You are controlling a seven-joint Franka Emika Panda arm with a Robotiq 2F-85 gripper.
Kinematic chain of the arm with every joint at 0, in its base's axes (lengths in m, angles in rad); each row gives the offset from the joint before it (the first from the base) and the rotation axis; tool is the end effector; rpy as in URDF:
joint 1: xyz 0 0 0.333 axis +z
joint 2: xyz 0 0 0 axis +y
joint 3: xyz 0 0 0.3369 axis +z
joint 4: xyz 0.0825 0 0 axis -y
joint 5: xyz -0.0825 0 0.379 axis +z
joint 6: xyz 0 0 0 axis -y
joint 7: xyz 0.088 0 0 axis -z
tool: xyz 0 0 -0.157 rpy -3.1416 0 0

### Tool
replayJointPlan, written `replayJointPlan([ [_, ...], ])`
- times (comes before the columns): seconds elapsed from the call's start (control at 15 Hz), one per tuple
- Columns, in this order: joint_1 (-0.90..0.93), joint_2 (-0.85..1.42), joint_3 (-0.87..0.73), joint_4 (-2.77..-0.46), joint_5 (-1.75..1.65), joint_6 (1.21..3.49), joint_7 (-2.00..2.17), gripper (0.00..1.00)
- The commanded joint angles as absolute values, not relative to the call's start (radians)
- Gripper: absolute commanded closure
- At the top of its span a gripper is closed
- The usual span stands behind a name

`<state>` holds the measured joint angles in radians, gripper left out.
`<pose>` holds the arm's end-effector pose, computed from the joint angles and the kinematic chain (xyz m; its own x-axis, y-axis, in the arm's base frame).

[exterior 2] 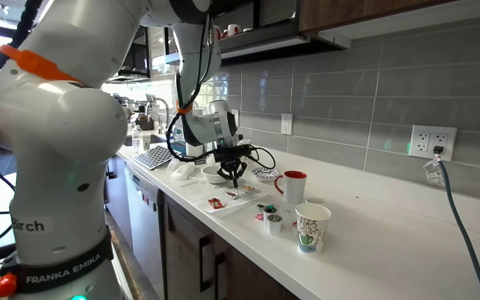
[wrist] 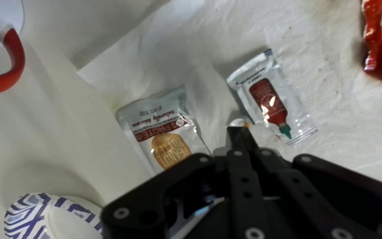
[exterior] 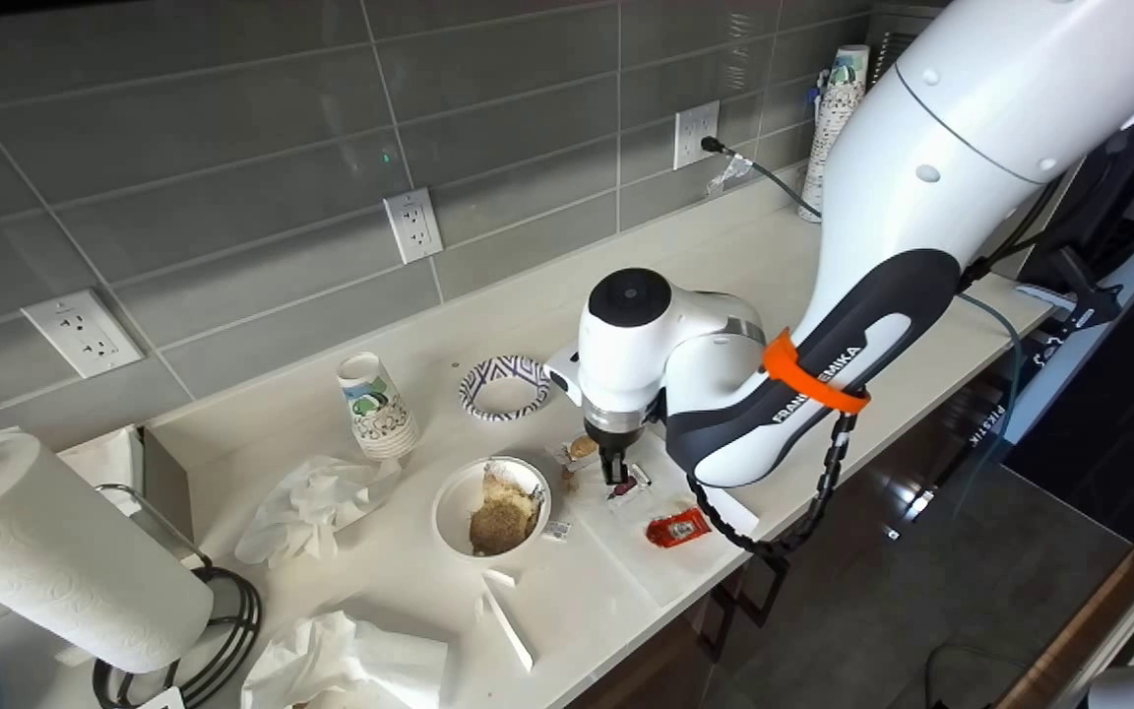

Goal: Squeeze the sauce out of the white sachet in the middle on the napkin

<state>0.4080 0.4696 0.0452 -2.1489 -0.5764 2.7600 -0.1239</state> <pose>0.5273 0.2715 0.1646 0.4544 0.8897 0.0447 0.8538 -0.4493 0.2628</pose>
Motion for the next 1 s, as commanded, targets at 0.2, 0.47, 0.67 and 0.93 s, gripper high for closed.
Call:
replayJointPlan([
  [0.2,0.396,0.444,0.071,-2.186,-0.574,2.707,-0.105,1.00],
  [0.47,0.391,0.448,0.077,-2.198,-0.571,2.706,-0.104,1.00],
  [0.67,0.389,0.451,0.072,-2.206,-0.574,2.717,-0.096,1.00],
  [0.93,0.380,0.463,0.075,-2.210,-0.568,2.731,-0.091,1.00],
])
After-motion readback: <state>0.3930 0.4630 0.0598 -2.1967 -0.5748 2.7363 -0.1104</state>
